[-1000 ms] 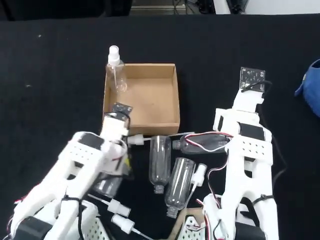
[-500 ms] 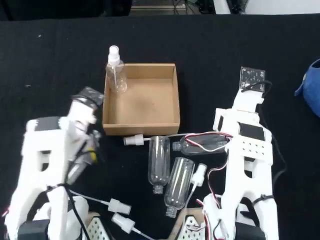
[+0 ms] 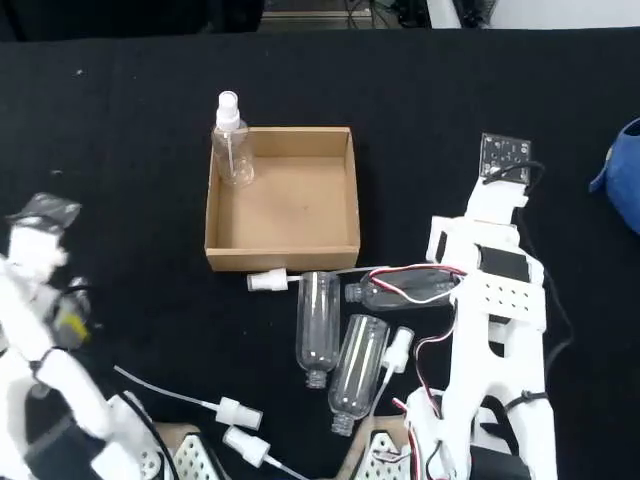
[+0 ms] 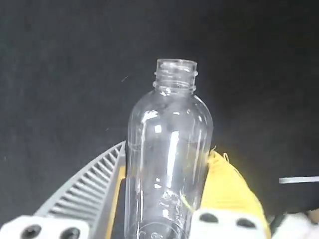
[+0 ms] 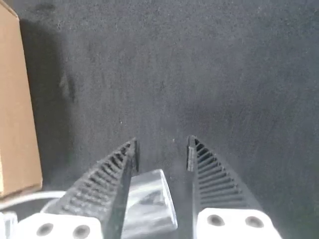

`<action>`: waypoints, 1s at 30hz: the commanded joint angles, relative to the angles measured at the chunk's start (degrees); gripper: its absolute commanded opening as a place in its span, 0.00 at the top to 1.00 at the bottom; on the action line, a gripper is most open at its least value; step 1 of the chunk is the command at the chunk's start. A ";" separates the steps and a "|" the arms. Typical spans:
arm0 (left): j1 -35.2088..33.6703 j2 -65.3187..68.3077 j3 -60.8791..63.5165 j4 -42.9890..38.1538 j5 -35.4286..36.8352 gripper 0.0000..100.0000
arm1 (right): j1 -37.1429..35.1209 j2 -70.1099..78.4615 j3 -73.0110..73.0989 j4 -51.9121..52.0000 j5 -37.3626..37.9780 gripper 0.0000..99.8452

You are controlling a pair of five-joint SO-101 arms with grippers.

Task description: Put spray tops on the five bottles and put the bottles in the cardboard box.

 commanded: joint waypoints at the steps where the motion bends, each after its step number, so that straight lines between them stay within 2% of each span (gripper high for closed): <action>1: -10.15 5.45 -2.15 -3.69 -5.10 0.95 | 0.88 -2.51 -7.25 7.65 0.62 0.86; 5: -13.67 9.49 -4.26 -4.13 -6.33 0.86 | -0.70 -2.51 -16.31 18.37 0.97 0.86; 8: -14.37 11.87 -6.37 -4.31 -6.42 0.78 | -5.10 -2.51 -22.73 28.13 5.98 0.85; 14: -13.49 13.19 -7.52 -4.22 -6.42 0.77 | -22.07 -2.51 -31.78 49.05 21.01 0.85; 17: -12.97 13.36 -6.55 -4.75 -6.51 0.77 | -32.79 -2.51 -33.54 55.38 25.49 0.85; 21: -13.23 13.36 -2.33 -8.88 -10.29 0.77 | -48.97 -2.24 -29.41 55.65 25.93 0.85; 24: -14.81 13.27 1.54 -11.96 -10.99 0.80 | -59.87 -2.42 -22.11 50.55 23.82 0.85; 28: -16.84 13.27 2.77 -15.30 -10.73 0.98 | -68.48 -1.98 -16.84 42.90 17.32 0.85; 30: -18.24 13.27 2.68 -16.44 -10.73 0.94 | -71.91 -1.98 -15.16 39.56 15.12 0.85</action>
